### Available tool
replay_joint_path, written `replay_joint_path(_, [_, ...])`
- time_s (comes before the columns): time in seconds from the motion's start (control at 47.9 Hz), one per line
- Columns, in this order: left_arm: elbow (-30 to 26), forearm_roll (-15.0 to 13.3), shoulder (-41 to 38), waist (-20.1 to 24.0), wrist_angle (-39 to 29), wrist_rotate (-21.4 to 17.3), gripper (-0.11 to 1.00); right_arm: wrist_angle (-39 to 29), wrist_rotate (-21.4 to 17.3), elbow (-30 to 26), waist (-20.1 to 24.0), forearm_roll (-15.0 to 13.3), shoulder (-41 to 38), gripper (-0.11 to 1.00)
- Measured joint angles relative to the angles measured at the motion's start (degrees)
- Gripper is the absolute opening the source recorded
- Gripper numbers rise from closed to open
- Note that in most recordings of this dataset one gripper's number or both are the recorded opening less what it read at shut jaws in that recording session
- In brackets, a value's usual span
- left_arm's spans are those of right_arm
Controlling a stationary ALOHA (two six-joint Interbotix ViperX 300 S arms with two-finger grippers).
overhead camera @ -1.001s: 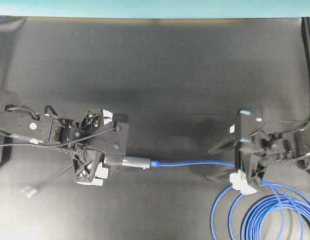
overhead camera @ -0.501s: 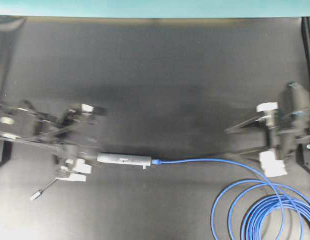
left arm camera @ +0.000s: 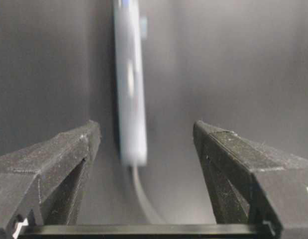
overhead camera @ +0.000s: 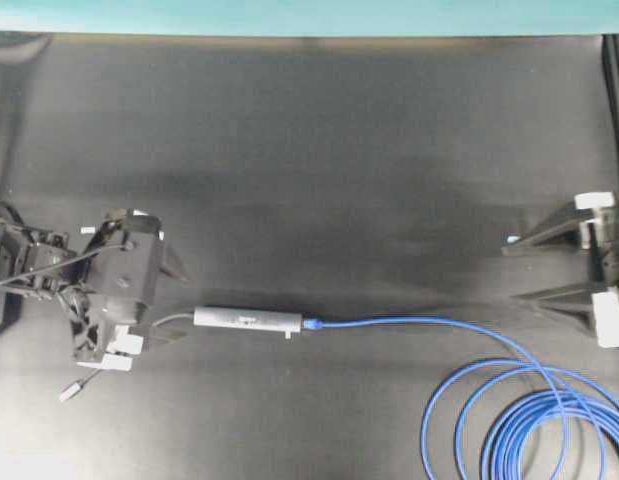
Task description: Insert the LAN cable into the hub.
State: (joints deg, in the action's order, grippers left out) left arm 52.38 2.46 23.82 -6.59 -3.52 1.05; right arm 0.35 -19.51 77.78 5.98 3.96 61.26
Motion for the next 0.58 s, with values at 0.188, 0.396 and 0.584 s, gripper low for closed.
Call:
replay_joint_path(0.188, [0.0,0.0,4.2,0.0,3.3,-0.1,0.74,-0.2,0.0,0.4,0.0,0.0,1.0,0.83])
replay_joint_path(0.396, [2.7,0.0,10.5,1.7,3.1,0.1,0.74,-0.4,0.0,0.5,0.0,0.0,1.2,0.83])
replay_joint_path(0.584, [4.6,0.0,15.2,1.7,3.1,0.1,0.74,-0.5,0.0,1.1,0.0,0.0,1.7,0.83])
